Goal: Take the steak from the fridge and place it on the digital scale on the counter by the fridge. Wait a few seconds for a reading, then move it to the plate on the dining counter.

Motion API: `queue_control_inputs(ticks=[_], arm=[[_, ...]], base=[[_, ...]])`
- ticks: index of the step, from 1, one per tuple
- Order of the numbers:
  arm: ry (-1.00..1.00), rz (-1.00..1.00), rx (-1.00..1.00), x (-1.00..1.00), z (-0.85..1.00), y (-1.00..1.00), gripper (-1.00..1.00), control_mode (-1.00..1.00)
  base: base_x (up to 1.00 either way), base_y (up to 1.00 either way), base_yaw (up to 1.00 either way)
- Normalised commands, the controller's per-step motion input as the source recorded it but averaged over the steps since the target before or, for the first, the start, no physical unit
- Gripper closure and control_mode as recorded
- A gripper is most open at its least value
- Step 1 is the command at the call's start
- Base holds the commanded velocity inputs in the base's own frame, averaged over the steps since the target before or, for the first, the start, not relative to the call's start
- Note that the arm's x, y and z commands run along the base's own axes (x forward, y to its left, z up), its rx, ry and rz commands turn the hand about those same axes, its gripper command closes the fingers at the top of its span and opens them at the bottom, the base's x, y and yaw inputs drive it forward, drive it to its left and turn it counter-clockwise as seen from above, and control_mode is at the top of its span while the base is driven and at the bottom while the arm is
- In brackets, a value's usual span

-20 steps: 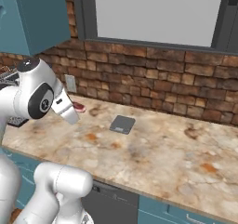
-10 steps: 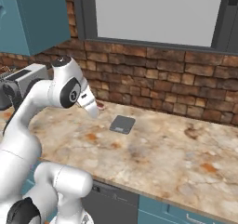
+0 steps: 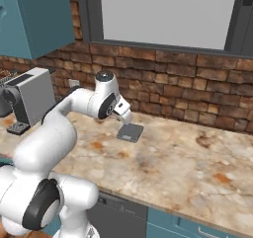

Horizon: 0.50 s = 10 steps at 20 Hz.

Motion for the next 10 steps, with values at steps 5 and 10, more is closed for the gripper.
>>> queue_control_inputs(ticks=[5, 10], arm=[[0.03, 0.42, 0.0, 0.68, -0.43, -0.02, 1.0, -1.0], [0.03, 0.36, 0.0, 0.25, -0.37, -0.05, 1.0, -1.0]], base=[[0.0, 0.0, 0.0], [0.0, 0.0, 0.0]])
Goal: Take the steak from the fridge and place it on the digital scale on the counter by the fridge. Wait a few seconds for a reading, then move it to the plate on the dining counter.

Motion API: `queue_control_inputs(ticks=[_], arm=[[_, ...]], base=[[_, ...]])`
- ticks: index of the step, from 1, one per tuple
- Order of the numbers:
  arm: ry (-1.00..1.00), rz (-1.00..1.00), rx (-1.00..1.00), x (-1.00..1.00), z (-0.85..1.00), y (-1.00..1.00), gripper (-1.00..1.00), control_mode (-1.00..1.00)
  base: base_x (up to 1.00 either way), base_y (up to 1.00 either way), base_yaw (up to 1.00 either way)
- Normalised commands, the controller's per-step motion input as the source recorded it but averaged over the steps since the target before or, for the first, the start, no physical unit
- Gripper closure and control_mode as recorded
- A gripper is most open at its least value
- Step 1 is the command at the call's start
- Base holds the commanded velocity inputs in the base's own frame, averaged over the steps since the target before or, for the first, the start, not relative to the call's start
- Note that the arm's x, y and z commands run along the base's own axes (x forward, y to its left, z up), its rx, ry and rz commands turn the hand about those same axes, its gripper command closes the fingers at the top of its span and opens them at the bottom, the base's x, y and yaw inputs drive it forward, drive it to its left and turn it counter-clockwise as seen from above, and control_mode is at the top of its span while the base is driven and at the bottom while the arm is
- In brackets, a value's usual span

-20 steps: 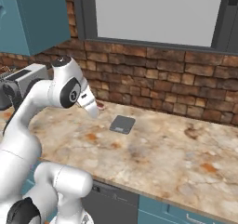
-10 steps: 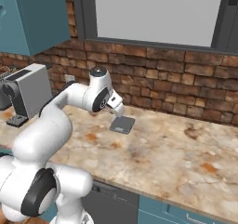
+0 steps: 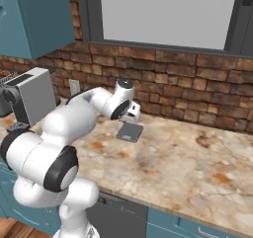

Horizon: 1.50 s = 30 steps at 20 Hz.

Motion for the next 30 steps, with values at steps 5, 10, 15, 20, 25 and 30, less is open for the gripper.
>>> queue_control_inputs(ticks=[5, 10, 15, 20, 25, 30], arm=[[0.0, 0.25, 0.0, 0.03, -0.25, 0.0, 1.0, -1.0], [-0.09, 0.24, 0.0, 0.05, -0.23, 0.0, 1.0, -1.0], [-0.18, 0.14, -0.05, 0.24, -0.28, -0.01, 1.0, -1.0], [-0.08, 0.02, -0.1, 0.31, -0.35, 0.0, 1.0, -1.0], [-0.01, 0.0, -0.07, 0.17, -0.27, -0.01, 1.0, -1.0], [-0.01, 0.0, -0.02, 0.29, -0.2, -0.06, 1.0, -1.0]], base=[[0.0, 0.0, 0.0], [0.0, 0.0, 0.0], [0.0, 0.0, 0.0], [0.0, 0.0, 0.0], [0.0, 0.0, 0.0], [0.0, 0.0, 0.0]])
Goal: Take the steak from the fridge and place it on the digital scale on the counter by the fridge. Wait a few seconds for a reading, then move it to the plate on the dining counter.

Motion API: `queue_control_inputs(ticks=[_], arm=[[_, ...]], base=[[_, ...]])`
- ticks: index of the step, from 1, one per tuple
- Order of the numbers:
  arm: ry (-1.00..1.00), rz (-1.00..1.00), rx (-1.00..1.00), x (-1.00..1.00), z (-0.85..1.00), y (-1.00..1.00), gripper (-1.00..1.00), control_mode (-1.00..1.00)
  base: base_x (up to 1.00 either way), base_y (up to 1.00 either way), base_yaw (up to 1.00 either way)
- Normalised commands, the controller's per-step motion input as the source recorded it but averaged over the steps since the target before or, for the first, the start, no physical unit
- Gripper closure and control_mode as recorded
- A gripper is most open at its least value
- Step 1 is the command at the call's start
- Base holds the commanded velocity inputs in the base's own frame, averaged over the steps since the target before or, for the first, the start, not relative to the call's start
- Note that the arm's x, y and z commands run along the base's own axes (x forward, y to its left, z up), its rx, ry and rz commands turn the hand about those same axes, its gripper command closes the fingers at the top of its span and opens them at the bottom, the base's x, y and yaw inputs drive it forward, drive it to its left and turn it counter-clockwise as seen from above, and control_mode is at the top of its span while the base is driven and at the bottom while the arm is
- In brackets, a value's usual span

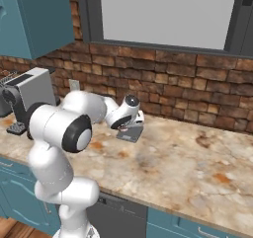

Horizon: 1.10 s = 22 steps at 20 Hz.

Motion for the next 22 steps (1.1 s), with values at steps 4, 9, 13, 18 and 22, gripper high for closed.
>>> queue_control_inputs(ticks=[4, 9, 13, 18, 22], arm=[[-0.02, 0.0, 0.0, 0.27, -0.2, -0.08, 1.0, -1.0], [-0.02, 0.0, 0.0, 0.17, -0.17, -0.13, 1.0, -1.0], [0.0, 0.0, 0.0, 0.16, -0.09, -0.11, 1.0, -1.0], [0.0, 0.0, -0.01, 0.14, 0.0, -0.02, -1.0, -1.0], [0.0, 0.0, -0.01, 0.11, 0.0, 0.0, -1.0, -1.0]], base=[[0.0, 0.0, 0.0], [0.0, 0.0, 0.0], [0.0, 0.0, 0.0], [0.0, 0.0, 0.0], [0.0, 0.0, 0.0]])
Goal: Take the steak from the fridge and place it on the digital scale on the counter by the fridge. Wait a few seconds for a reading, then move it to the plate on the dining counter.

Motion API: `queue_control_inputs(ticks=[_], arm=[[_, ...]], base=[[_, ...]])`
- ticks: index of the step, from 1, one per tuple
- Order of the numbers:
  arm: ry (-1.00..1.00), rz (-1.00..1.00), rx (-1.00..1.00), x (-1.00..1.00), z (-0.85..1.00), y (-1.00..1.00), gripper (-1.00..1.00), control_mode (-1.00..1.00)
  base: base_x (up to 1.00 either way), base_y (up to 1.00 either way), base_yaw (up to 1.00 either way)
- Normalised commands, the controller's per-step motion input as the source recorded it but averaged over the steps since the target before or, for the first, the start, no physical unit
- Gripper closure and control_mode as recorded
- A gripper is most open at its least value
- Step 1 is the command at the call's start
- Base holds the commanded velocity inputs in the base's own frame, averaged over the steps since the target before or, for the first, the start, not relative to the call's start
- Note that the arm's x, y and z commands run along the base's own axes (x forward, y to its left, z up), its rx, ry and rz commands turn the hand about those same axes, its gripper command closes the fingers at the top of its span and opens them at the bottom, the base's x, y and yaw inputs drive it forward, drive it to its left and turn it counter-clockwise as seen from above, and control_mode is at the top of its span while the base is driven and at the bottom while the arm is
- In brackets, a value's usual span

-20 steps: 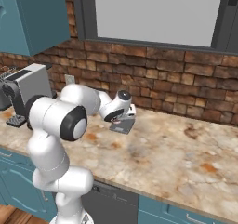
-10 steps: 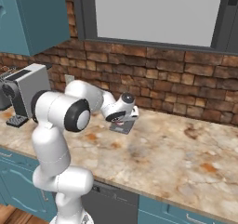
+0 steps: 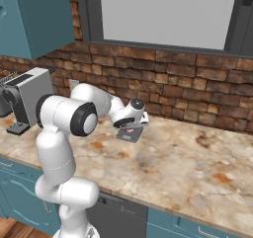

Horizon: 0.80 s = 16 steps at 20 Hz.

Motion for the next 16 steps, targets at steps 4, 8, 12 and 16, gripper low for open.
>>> queue_control_inputs(ticks=[4, 8, 12, 16], arm=[[0.0, 0.0, 0.0, 0.01, 0.0, 0.0, -1.0, -1.0], [-0.01, 0.0, 0.0, 0.0, 0.03, 0.0, -1.0, -1.0], [-0.1, 0.0, 0.0, -0.18, 0.48, 0.0, -1.0, -1.0], [-0.14, 0.0, 0.0, -0.47, 0.95, 0.0, -1.0, -1.0]], base=[[0.0, 0.0, 0.0], [0.0, 0.0, 0.0], [0.0, 0.0, 0.0], [0.0, 0.0, 0.0]])
